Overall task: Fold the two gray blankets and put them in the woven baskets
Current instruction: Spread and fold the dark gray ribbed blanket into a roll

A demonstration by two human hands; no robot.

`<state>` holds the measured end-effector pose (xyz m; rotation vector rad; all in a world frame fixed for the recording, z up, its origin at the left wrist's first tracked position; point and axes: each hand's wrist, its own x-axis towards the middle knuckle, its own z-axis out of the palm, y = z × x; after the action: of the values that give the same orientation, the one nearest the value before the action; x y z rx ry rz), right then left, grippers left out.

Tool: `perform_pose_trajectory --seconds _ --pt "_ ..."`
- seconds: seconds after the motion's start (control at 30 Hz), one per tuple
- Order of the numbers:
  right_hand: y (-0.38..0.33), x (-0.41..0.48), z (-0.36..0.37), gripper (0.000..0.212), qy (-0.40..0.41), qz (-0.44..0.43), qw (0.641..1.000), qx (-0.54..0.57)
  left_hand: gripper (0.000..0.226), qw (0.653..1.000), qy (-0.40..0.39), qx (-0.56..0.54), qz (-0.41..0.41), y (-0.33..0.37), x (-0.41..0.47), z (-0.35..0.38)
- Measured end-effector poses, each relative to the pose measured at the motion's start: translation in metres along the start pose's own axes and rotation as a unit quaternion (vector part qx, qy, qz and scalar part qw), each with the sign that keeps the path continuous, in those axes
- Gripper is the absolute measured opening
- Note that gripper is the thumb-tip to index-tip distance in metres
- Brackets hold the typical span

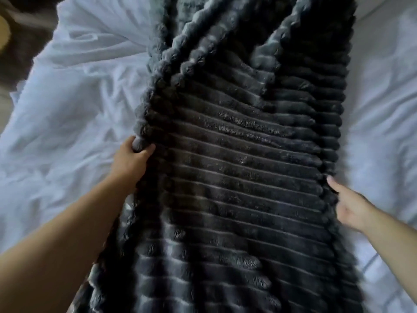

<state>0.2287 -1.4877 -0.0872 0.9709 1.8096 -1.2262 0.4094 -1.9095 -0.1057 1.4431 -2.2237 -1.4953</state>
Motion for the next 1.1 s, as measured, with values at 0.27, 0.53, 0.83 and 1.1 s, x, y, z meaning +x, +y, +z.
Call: perform_pose_trajectory --seconds 0.27,0.53,0.83,1.1 --pt "-0.027 -0.127 -0.054 0.019 -0.055 -0.111 0.983 0.133 0.028 0.933 -0.185 -0.285 -0.121 0.077 -0.088 -0.082" --pt "0.001 -0.233 -0.190 0.077 -0.235 -0.261 0.905 0.241 0.029 0.886 -0.146 -0.432 -0.080 0.120 -0.202 -0.201" --pt "-0.038 -0.320 -0.210 0.036 -0.188 -0.322 0.918 0.132 0.044 0.940 -0.210 -0.268 0.021 0.216 -0.257 -0.180" --pt "-0.027 -0.333 -0.194 0.033 -0.228 -0.303 0.912 0.154 0.027 0.944 -0.193 -0.267 -0.001 0.234 -0.281 -0.180"
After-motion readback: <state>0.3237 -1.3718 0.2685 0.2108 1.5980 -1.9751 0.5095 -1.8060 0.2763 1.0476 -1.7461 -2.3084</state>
